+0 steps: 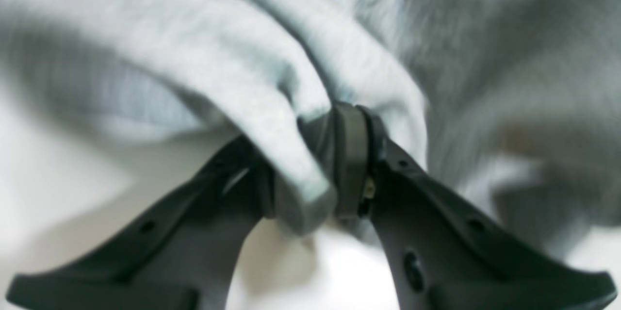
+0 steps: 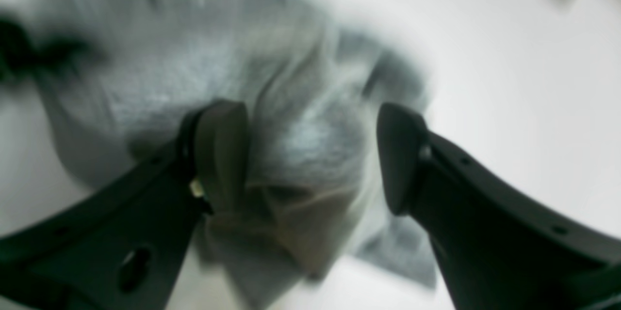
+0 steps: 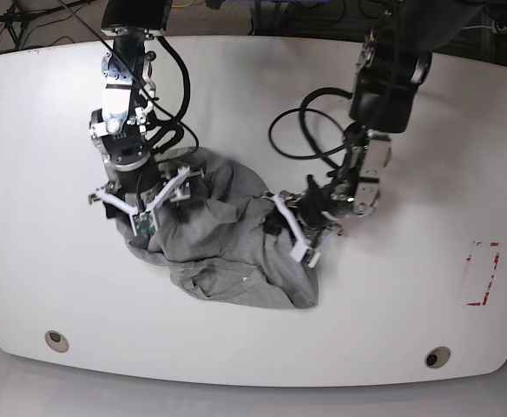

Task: Fold the T-shirt properly

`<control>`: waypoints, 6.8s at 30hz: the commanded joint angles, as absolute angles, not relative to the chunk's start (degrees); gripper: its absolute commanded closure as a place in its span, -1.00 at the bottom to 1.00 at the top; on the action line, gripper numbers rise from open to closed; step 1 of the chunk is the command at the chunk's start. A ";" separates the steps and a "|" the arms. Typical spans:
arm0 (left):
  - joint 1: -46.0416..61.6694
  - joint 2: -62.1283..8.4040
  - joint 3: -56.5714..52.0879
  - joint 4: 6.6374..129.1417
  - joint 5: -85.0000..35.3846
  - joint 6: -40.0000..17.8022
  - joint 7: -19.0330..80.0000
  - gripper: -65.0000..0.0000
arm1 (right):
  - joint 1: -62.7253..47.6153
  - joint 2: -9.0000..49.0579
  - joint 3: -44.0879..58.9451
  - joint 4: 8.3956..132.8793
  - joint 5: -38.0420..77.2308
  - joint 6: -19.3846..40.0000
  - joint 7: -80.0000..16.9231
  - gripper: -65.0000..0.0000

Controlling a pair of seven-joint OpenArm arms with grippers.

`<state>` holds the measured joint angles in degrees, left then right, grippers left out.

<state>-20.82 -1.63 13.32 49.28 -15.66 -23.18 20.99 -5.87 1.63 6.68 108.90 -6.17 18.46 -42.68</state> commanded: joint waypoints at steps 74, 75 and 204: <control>-16.75 -4.97 11.56 59.30 -7.52 -19.12 33.36 0.52 | 15.34 6.11 -6.29 79.43 -16.31 18.33 -28.97 -0.25; -16.75 -4.97 11.56 59.30 -7.52 -19.12 33.36 0.52 | 15.34 6.11 -6.29 79.43 -16.31 18.24 -28.88 -0.25; -23.78 -6.99 0.57 101.85 -7.69 -18.95 43.30 0.51 | 44.44 10.77 0.92 93.49 -16.75 22.46 -35.21 1.00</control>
<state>-23.64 -7.18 0.43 101.34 -7.33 -19.07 44.34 42.37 10.35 0.75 92.31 -16.53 22.98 -36.56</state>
